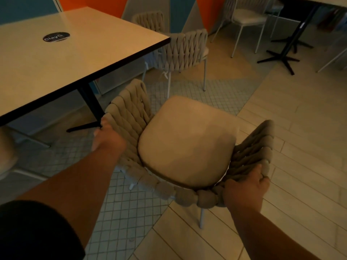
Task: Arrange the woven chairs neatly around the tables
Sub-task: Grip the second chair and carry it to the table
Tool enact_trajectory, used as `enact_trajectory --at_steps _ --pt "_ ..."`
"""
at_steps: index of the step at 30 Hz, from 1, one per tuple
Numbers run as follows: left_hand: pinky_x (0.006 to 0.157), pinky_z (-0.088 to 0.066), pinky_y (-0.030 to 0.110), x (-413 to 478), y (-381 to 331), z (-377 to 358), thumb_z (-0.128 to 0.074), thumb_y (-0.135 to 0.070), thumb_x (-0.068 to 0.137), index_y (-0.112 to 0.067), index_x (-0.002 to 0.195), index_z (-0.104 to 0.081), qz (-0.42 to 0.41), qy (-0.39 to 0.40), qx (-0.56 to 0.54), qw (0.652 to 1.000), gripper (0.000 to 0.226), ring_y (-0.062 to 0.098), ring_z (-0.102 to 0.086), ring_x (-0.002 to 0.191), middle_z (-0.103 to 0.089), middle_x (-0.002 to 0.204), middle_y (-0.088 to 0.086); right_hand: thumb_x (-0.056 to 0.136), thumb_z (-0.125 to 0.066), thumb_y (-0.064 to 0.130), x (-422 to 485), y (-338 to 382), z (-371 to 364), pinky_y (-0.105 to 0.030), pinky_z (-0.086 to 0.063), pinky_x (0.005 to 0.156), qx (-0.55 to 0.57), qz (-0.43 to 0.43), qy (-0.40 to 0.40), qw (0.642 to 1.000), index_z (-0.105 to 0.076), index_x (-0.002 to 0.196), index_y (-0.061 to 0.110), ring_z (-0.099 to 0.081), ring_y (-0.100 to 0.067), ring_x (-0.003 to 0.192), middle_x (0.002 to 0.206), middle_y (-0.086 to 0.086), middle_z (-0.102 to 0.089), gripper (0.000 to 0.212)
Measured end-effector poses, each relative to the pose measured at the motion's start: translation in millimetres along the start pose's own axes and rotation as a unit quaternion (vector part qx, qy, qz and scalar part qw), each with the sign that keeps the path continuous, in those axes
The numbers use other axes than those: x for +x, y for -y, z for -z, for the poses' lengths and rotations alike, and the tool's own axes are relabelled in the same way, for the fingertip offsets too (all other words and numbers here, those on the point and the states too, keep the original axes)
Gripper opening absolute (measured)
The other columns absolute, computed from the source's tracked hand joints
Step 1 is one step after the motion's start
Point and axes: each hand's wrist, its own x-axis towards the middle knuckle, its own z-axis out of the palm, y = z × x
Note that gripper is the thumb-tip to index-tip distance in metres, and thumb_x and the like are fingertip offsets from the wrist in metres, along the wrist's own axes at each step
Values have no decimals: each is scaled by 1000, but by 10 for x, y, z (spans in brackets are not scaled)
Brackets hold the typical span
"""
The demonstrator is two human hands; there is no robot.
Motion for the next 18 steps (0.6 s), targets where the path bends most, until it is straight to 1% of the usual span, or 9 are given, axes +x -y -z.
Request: enact_trajectory --at_steps 4,7,10,13,15,16,18 --pt "109 -38 59 -29 31 5 -53 -15 96 -24 159 12 -1 5 -18 1000 91 43 -35 139 -22 157 29 85 -60 8 15 46 28 -55 -42 108 -14 -9 4 1000 -7 159 31 -32 -41 142 164 1 4 94" --pt "108 -37 56 -150 29 -6 -53 -17 98 -21 158 13 8 9 -21 1000 90 43 -36 137 -20 158 26 83 -62 8 120 89 99 -54 -45 105 -27 -11 15 999 -9 159 31 -37 -43 138 164 1 2 96" --pt "109 -36 56 -333 38 -40 -55 -17 99 -15 158 13 20 5 -27 999 90 41 -31 141 -16 160 25 83 -60 8 294 134 182 -53 -46 104 -51 7 25 998 -12 159 30 -40 -44 135 162 -3 -5 92" --pt "106 -39 55 -519 74 -93 -55 -14 98 -13 158 7 32 2 -36 999 87 43 -36 137 -17 159 26 83 -59 8 469 201 251 -53 -43 108 -54 28 37 997 -15 159 27 -39 -43 134 158 -8 -14 90" --pt "104 -40 56 -643 68 -123 -56 -19 98 -13 158 12 60 0 -21 998 91 42 -37 136 -15 161 23 84 -59 8 589 246 296 -49 -41 110 -62 44 43 996 -18 159 24 -38 -41 134 156 -9 -18 88" --pt "104 -41 54 -679 71 -147 -56 -21 98 -13 157 15 64 -1 -14 998 93 41 -38 136 -13 162 21 84 -59 7 645 269 313 -48 -40 108 -73 53 44 995 -18 159 24 -39 -40 134 156 -10 -19 86" --pt "102 -43 48 -769 71 -184 -53 -24 100 -8 156 17 61 4 11 998 91 38 -35 135 -7 164 18 86 -56 7 763 308 341 -46 -41 105 -96 72 47 992 -19 159 23 -42 -41 132 156 -12 -21 83"
